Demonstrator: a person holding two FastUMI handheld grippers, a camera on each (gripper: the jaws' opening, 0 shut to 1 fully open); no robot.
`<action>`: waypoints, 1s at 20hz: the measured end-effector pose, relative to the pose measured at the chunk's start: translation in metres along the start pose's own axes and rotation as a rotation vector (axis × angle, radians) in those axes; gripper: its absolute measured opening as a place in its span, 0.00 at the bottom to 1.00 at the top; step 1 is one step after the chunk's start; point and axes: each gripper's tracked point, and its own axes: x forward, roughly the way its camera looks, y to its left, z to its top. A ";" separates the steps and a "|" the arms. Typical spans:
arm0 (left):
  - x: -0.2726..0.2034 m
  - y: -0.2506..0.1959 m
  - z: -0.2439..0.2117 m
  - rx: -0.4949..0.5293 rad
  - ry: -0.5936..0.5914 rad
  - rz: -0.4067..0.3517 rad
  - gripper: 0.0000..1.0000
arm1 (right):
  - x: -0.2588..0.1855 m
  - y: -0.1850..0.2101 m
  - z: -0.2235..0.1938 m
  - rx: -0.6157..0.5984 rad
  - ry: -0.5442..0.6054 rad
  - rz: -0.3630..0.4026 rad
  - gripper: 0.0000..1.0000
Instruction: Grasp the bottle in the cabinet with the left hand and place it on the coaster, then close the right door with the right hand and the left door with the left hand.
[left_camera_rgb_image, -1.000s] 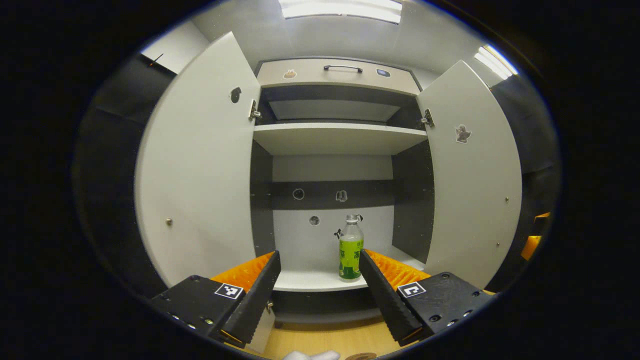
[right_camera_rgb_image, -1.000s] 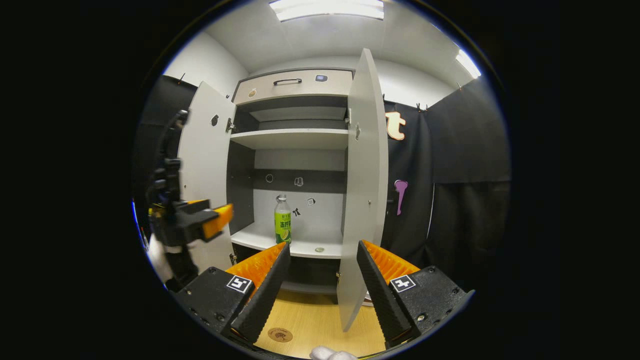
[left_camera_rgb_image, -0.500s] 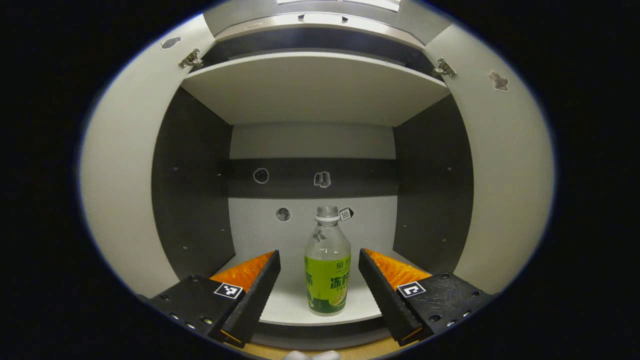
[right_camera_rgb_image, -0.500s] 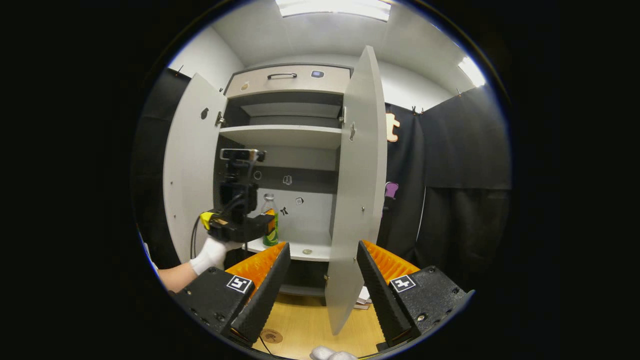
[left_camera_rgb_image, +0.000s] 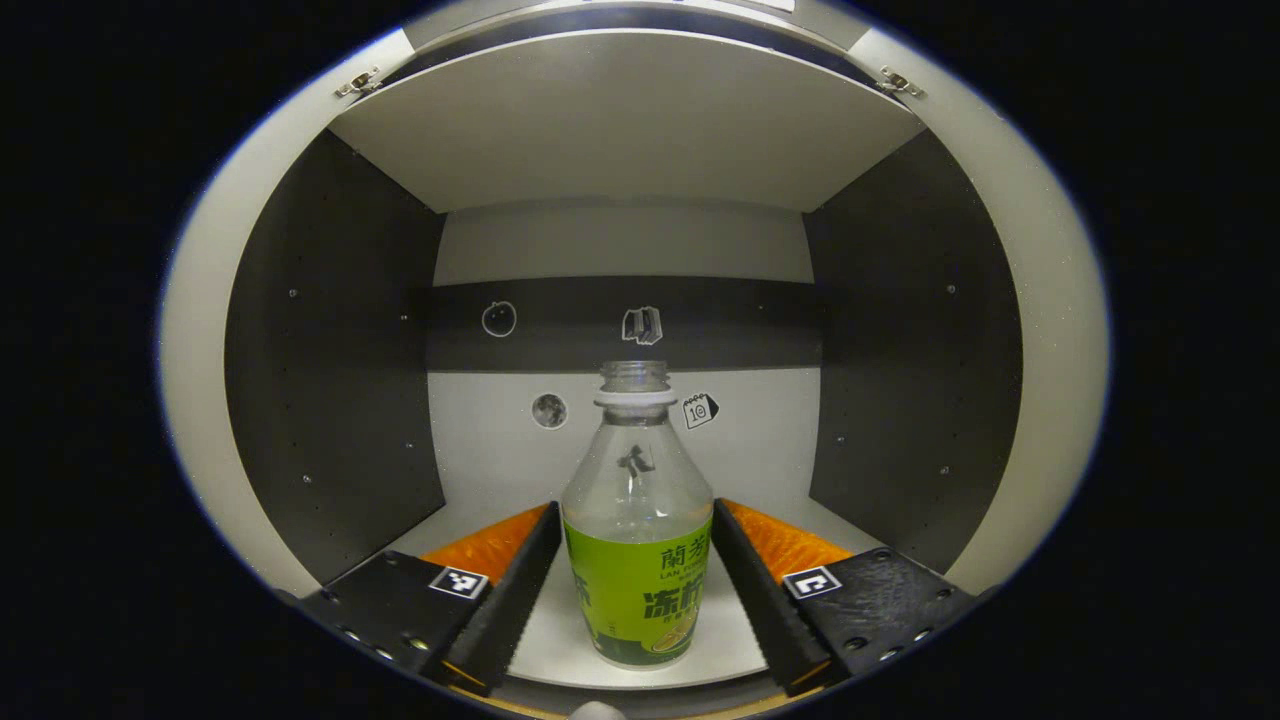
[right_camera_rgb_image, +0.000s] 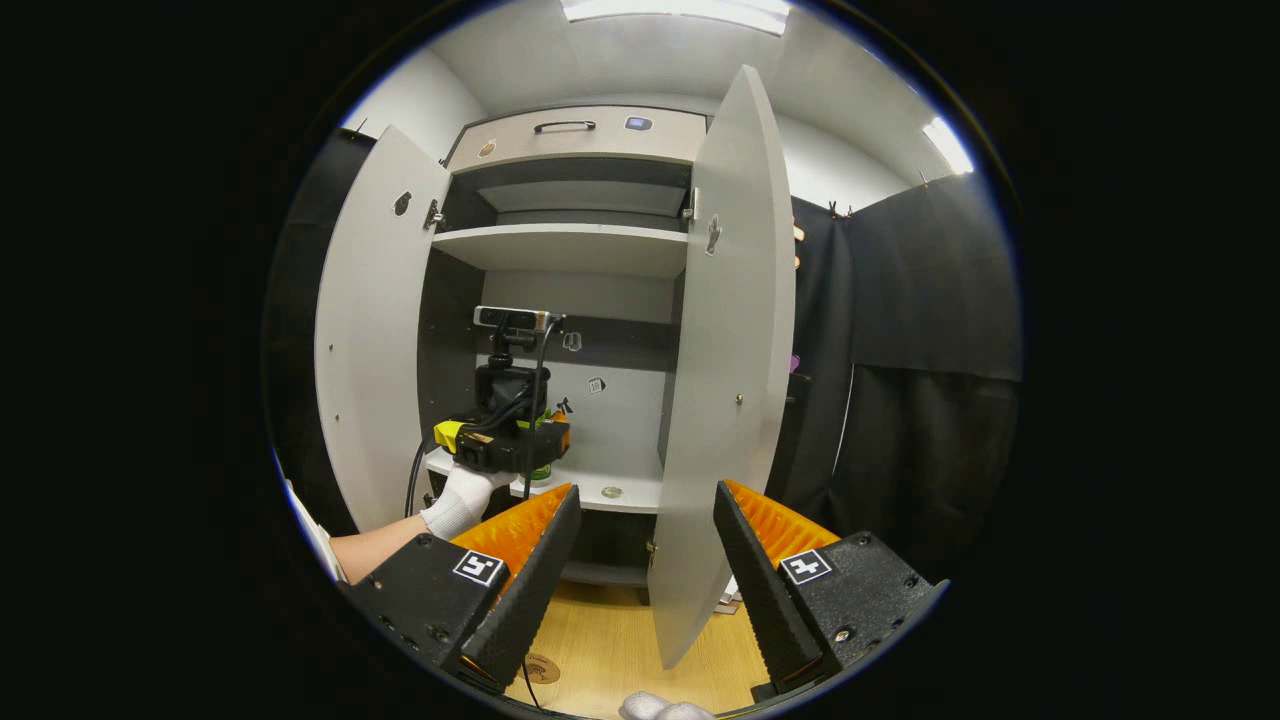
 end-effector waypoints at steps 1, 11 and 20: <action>-0.004 0.001 0.001 0.000 0.000 -0.007 0.75 | -0.001 0.001 0.001 0.001 -0.004 0.003 0.83; -0.086 0.009 0.033 0.018 -0.086 -0.058 0.73 | -0.014 -0.001 -0.006 0.002 -0.017 -0.001 0.83; -0.208 -0.003 -0.007 0.006 -0.103 -0.130 0.77 | -0.037 -0.018 -0.039 -0.005 0.025 -0.025 0.83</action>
